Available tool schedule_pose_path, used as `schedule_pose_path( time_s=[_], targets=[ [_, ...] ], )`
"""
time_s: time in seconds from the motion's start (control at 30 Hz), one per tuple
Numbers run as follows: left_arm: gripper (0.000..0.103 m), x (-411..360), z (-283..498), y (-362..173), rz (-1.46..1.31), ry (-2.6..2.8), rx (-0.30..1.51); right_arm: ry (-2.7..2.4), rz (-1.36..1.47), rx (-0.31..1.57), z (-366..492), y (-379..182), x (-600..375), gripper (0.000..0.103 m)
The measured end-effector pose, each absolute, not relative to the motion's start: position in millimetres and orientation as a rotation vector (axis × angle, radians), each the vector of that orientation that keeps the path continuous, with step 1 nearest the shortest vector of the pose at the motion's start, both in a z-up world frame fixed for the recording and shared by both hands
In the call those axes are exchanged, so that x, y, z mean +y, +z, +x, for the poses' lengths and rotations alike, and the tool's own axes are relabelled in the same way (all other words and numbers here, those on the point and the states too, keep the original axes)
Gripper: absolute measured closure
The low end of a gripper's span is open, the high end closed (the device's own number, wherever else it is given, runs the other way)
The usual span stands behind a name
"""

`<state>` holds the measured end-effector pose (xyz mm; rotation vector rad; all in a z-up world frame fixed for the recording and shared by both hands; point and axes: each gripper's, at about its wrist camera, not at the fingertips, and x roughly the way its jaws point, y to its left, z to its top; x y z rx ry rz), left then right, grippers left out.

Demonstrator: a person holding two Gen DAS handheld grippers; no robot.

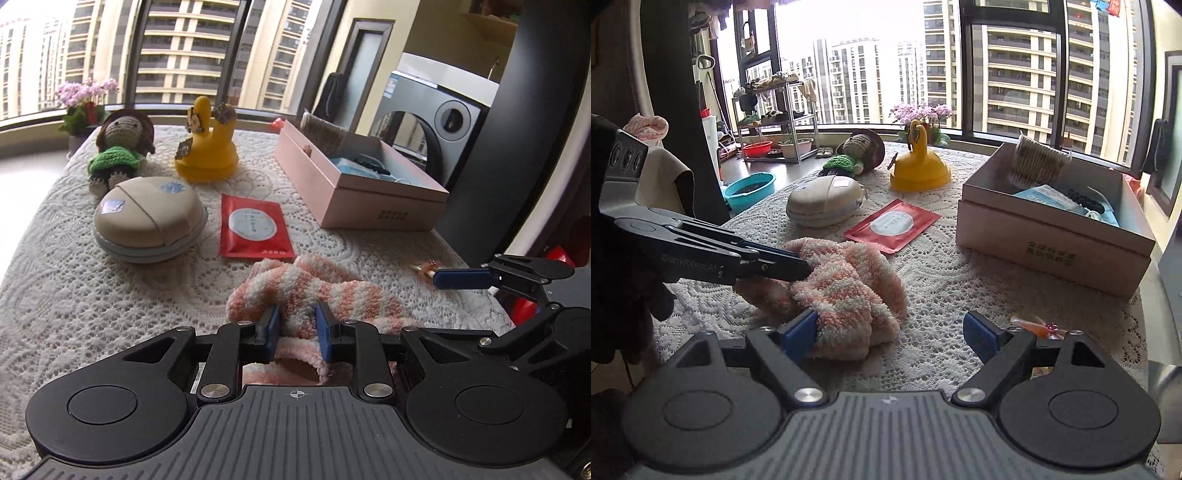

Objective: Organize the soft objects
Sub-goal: 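Lower the sock onto the lace with the right gripper and open it, then grasp the sock again with the right gripper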

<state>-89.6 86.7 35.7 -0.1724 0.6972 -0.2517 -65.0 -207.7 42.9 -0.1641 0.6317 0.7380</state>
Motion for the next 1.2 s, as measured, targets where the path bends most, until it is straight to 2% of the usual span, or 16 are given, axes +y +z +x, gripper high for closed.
schedule_pose_path(
  time_s=[0.27, 0.47, 0.63, 0.8, 0.97, 1.07, 1.2],
  targets=[
    [0.079, 105.6, -100.9, 74.9, -0.201, -0.219, 0.619, 0.707, -0.132, 0.555, -70.5, 54.5, -226.4, 0.017],
    [0.078, 106.2, -85.5, 45.3, -0.304, -0.199, 0.767, 0.646, -0.093, 0.548, -65.6, 54.7, -245.4, 0.017],
    [0.078, 96.6, -82.6, 45.5, -0.274, -0.201, 0.765, 0.633, -0.066, 0.561, -63.6, 48.0, -249.2, 0.017],
    [0.078, 112.3, -94.6, 77.5, -0.29, -0.192, 0.651, 0.776, -0.047, 0.553, -60.3, 52.6, -219.4, 0.017],
    [0.078, 119.3, -98.7, 79.8, -0.293, -0.179, 0.658, 0.949, -0.253, 0.549, -53.8, 43.3, -147.3, 0.008],
    [0.078, 121.2, -99.5, 68.9, -0.307, -0.179, 0.684, 0.961, -0.355, 0.615, -37.3, 31.4, -117.8, 0.008],
    [0.078, 124.7, -102.6, 60.5, -0.307, -0.175, 0.689, 0.941, -0.252, 0.798, -7.3, 18.7, -111.0, 0.0]
  ],
)
